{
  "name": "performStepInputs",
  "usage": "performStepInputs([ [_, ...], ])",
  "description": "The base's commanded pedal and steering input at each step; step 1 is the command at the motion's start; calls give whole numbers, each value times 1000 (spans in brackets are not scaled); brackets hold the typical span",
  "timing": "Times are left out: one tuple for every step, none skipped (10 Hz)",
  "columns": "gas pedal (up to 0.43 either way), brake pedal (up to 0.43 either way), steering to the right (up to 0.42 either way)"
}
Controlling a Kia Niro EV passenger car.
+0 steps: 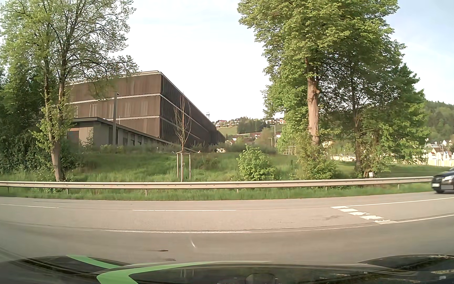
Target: Follow the waypoints while adhering to traffic rules and regulations
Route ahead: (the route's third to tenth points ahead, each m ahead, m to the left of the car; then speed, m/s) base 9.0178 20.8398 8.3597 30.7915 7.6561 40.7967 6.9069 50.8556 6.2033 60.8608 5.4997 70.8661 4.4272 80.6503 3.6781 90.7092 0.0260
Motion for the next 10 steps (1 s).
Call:
performStepInputs([
  [8, 0, -146],
  [177, 0, -149],
  [311, 0, -155],
  [398, 0, -164],
  [441, 0, -181],
  [488, 0, -203],
  [531, 0, -223],
  [579, 0, -246],
  [630, 0, -273],
  [630, 0, -305],
])
